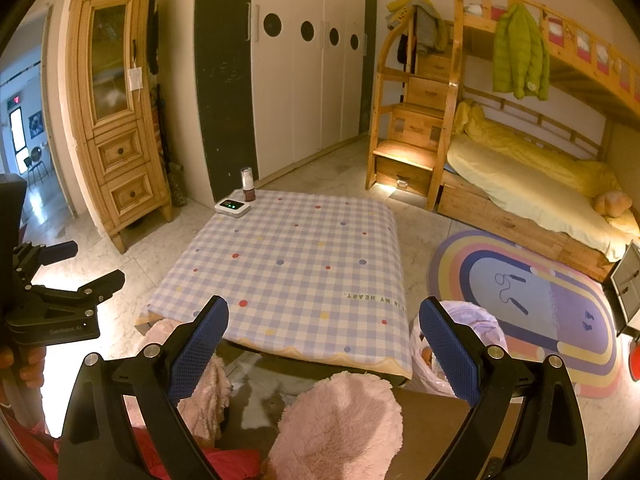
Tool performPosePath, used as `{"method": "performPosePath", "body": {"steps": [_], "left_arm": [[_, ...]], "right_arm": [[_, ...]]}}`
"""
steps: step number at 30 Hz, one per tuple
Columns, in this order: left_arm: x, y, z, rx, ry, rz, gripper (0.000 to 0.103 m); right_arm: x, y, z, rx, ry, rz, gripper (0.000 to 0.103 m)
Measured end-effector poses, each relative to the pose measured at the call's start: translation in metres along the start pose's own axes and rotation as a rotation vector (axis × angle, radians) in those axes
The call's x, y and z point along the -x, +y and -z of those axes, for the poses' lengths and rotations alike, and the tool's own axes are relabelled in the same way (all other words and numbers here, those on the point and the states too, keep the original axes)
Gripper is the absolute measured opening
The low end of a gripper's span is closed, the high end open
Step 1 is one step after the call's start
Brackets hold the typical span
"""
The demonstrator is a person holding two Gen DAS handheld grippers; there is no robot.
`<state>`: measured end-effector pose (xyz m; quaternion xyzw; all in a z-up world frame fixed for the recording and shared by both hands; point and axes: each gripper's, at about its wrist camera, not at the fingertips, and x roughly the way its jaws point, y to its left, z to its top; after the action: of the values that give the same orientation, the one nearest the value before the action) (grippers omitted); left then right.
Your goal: Collect trash
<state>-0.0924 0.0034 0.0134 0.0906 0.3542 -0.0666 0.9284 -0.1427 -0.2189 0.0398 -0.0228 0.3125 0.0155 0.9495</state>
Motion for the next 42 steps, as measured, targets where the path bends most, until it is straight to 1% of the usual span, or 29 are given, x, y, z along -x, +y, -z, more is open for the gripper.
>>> {"method": "performPosePath", "body": {"steps": [26, 35, 40, 42], "left_arm": [[0.0, -0.002, 0.004, -0.004, 0.002, 0.004, 0.097], [-0.006, -0.007, 0.009, -0.037, -0.002, 0.053, 0.097], [-0.02, -0.013, 0.003, -0.051, 0.013, 0.072, 0.097], [-0.027, -0.016, 0.003, -0.056, 0.012, 0.082, 0.097]], "right_arm": [[0.0, -0.001, 0.0, -0.007, 0.003, -0.001, 0.095], [-0.004, 0.0, 0.001, -0.013, 0.005, -0.003, 0.095], [-0.008, -0.008, 0.007, -0.032, -0.005, 0.032, 0.095], [-0.011, -0.023, 0.015, -0.049, -0.024, 0.081, 0.095]]}}
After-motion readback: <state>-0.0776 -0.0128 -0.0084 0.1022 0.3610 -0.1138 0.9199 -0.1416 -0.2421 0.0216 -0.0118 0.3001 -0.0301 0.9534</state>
